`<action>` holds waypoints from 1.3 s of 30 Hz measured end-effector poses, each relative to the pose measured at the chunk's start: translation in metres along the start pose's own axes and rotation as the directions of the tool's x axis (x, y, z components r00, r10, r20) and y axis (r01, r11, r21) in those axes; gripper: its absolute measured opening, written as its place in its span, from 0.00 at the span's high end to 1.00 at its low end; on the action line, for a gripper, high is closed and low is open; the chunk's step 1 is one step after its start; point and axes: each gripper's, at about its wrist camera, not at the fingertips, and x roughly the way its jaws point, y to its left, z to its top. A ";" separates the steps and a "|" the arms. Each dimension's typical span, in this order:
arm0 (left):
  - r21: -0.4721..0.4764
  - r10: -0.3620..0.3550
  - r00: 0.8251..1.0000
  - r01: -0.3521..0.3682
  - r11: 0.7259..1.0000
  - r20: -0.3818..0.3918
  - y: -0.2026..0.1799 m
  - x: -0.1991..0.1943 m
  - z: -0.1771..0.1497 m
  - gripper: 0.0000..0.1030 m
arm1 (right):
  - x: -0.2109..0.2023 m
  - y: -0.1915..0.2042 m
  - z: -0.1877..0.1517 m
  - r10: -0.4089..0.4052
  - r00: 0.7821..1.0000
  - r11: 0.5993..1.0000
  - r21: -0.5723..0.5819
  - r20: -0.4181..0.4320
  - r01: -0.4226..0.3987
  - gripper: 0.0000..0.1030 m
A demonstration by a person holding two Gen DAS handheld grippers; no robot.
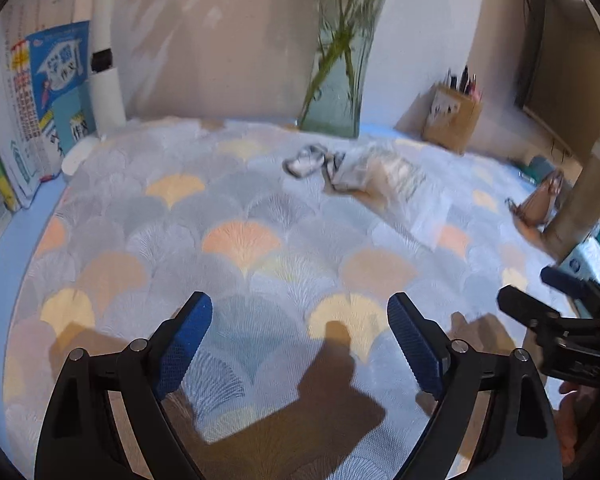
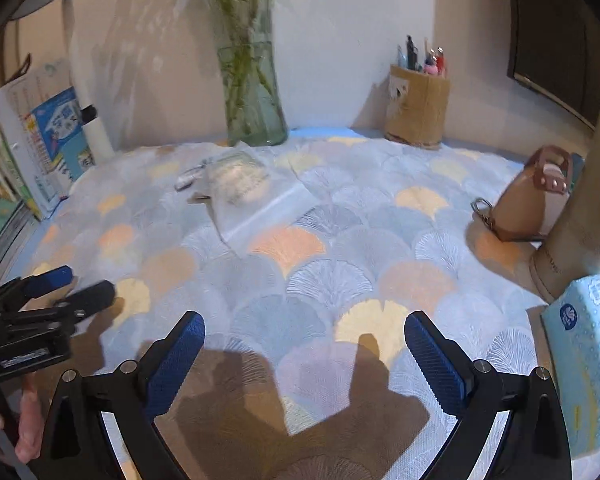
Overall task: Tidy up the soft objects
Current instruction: 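Move both tools back over the bed toward the checked bow and wipes packet, then grasp the checked cloth bow with the left tool while the right tool grasps the clear wipes packet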
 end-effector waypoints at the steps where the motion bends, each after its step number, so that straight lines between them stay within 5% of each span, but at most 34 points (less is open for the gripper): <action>1: -0.003 -0.003 1.000 0.003 1.000 -0.003 0.001 0.001 0.000 0.14 | 0.002 -0.001 0.000 -0.012 1.000 1.000 0.008 -0.010 0.012 0.03; 18: -0.081 0.058 0.998 -0.061 0.995 -0.033 0.017 -0.001 -0.002 0.14 | 0.005 -0.003 -0.005 -0.041 0.998 0.999 0.015 -0.053 0.041 0.03; 22: -0.059 0.029 0.993 -0.035 0.998 -0.113 0.017 -0.009 0.016 0.14 | 0.015 -0.007 -0.003 0.099 0.973 0.994 0.075 -0.210 -0.085 0.03; 26: -0.053 -0.043 0.996 0.039 0.998 -0.078 0.013 -0.026 0.063 0.14 | 0.010 -0.004 0.026 0.237 0.942 0.970 0.117 -0.239 -0.214 0.03; 31: -0.084 -0.059 0.998 0.057 0.995 -0.029 0.010 0.006 0.124 0.14 | 0.015 0.026 0.080 0.099 0.987 0.991 -0.081 -0.128 -0.110 0.03; 39: -0.246 -0.109 0.992 0.123 0.961 0.070 0.026 0.085 0.139 0.15 | 0.074 0.054 0.111 0.095 0.994 0.977 -0.183 -0.061 -0.104 0.03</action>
